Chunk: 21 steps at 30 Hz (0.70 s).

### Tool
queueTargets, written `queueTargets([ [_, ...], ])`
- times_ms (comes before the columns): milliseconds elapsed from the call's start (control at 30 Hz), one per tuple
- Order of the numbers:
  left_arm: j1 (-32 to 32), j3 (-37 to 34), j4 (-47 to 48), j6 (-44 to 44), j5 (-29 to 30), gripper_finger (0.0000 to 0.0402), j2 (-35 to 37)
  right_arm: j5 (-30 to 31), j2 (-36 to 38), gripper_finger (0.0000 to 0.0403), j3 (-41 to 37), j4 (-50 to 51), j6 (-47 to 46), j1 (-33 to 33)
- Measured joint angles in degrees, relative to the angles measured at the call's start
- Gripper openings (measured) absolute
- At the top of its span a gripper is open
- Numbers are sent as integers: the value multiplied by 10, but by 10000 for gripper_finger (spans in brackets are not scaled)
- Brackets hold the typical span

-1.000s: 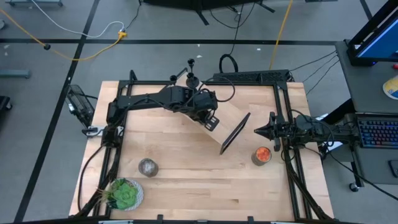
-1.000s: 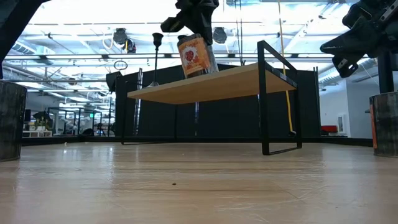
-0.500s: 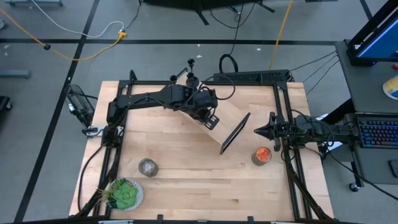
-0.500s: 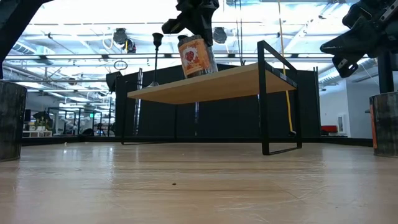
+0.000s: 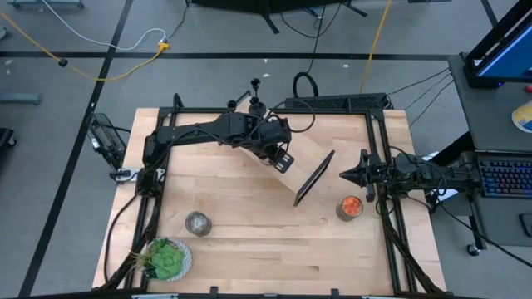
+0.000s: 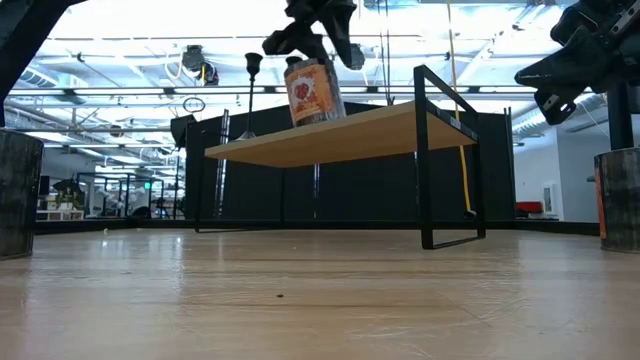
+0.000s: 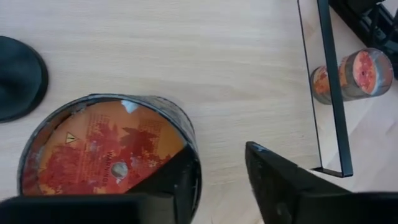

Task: Pick & Place candle stick holders
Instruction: Put the top orange scented candle on the shelf, then put the brown scented candle on the shelf

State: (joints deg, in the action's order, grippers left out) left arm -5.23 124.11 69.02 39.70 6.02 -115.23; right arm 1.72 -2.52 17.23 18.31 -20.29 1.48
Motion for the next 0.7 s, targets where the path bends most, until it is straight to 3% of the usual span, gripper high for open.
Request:
queueTargets([
  [167, 0, 0, -13, 0, 0, 168, 0, 0, 0, 0, 0, 0, 0, 0],
  [700, -1, 1, -54, -2, 7, 170, 24, 0, 0, 0, 0, 0, 0, 0],
])
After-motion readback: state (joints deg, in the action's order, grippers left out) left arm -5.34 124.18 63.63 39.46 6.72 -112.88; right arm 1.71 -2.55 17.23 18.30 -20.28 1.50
